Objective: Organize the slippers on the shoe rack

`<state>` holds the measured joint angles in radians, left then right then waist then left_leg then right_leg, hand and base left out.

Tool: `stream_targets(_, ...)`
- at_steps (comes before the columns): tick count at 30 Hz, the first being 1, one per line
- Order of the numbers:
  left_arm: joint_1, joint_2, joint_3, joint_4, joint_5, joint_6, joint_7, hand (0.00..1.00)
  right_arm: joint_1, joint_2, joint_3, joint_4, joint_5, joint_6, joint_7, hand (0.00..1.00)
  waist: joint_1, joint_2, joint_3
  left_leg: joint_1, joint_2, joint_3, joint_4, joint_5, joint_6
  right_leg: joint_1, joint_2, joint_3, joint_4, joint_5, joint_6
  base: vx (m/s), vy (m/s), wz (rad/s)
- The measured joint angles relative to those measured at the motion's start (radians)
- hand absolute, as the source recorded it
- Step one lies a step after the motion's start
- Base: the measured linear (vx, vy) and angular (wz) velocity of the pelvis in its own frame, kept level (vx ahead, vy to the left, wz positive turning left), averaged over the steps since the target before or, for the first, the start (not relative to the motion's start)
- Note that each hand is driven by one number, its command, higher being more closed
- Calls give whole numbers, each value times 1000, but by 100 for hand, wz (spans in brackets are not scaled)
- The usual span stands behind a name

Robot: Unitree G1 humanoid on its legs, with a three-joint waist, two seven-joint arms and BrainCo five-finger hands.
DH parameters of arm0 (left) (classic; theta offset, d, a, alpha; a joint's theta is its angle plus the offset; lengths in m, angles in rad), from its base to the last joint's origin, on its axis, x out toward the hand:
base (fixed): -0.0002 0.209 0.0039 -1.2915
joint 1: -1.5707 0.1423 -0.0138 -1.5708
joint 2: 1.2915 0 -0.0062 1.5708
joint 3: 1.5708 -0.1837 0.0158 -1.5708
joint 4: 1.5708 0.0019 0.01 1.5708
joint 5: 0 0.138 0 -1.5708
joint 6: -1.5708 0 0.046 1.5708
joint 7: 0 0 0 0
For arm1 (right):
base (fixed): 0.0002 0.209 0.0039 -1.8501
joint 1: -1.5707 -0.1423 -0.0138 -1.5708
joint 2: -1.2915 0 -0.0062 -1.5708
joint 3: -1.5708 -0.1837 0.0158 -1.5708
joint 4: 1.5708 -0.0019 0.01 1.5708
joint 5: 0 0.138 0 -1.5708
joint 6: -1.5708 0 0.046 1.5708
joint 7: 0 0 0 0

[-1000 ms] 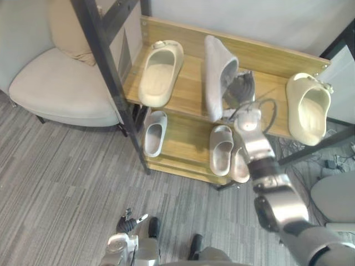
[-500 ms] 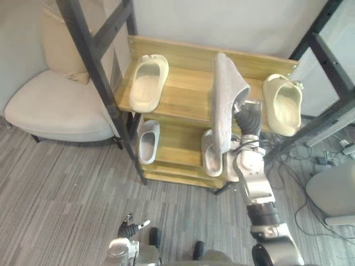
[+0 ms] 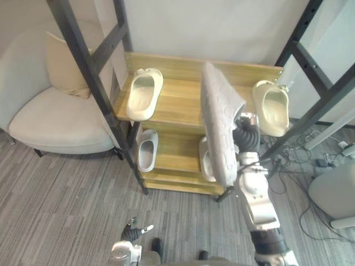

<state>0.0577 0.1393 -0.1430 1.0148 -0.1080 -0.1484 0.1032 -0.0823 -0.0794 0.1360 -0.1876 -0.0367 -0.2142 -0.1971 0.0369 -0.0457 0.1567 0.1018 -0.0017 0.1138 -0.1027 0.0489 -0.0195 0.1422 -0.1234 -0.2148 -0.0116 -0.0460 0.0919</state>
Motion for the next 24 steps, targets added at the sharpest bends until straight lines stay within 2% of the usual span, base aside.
stream_targets(2,1,-3,-11,11,0,-2,-1,0,38,-1,19,-1,0,-1,17,100,0,9,-13,7,4,14,0,-5,-4,-2,3,14,-1,2,-3,-43,-4,-25)
stream_targets(6,0,-4,-33,39,0,-14,-2,0,146,-5,53,-35,-3,-4,50,100,-24,25,-26,9,13,26,0,-11,-12,-3,12,30,-11,6,-7,-39,-12,-12)
stream_targets(10,1,-4,-41,43,0,-14,-2,0,219,-11,80,-30,-4,-4,78,100,-31,31,-30,9,21,42,0,-23,-23,-15,19,39,-12,6,-9,-24,-15,-15)
stream_targets(15,3,2,-61,47,-1,-14,-17,0,291,-35,82,131,-35,19,108,100,-34,35,-52,-36,28,39,19,-41,-29,-62,20,33,17,-22,-13,15,-16,1)
stream_targets(18,0,2,-73,37,-3,-15,-19,0,280,-42,75,227,-46,42,107,100,-32,40,-49,-107,31,34,129,-82,-15,-109,11,26,89,-43,-11,45,-27,9)
stream_targets(19,-12,1,-73,35,-4,-16,-19,0,250,-49,60,283,-56,58,99,100,-32,53,-30,-172,40,28,246,-128,-8,-147,1,14,170,-70,-8,43,-17,10)
stream_targets(20,-18,1,-74,35,-6,-17,-18,0,235,-52,59,298,-63,64,96,100,-32,55,-19,-192,42,25,286,-140,-5,-163,-2,9,204,-80,-11,10,-14,14)
stream_targets(24,-66,4,-75,9,-33,-23,-11,0,72,-79,42,385,-80,69,52,100,-31,60,62,-360,57,-3,536,-235,-4,-301,-34,-28,437,-191,-25,-81,3,20)
